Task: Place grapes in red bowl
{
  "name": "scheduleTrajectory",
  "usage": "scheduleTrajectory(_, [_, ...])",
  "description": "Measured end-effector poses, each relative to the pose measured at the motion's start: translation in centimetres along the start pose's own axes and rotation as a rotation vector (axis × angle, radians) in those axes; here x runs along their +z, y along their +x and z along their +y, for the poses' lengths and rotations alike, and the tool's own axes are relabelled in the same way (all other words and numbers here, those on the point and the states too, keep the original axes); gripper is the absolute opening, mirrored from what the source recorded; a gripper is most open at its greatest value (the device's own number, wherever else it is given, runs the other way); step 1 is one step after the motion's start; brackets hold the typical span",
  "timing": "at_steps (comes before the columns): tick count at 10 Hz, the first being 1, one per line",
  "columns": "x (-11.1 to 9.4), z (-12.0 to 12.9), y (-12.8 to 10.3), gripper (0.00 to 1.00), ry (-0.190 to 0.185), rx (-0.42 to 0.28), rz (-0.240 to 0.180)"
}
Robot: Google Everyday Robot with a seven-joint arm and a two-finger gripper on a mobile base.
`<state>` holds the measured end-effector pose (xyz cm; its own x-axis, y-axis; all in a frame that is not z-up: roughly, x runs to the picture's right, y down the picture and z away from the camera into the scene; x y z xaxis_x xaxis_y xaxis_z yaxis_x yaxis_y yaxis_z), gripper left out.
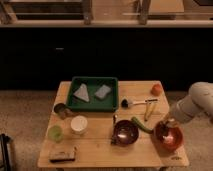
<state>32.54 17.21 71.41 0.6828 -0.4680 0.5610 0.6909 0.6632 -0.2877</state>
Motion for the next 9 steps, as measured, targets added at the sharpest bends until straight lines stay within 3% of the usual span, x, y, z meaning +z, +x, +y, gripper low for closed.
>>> scheduleTrajectory(6, [2.0, 1.5, 0.1, 0.01, -0.094, -0.073, -0.061])
scheduleTrajectory(9, [2.2, 2.7, 0.9, 0.27, -0.116, -0.063, -0.091])
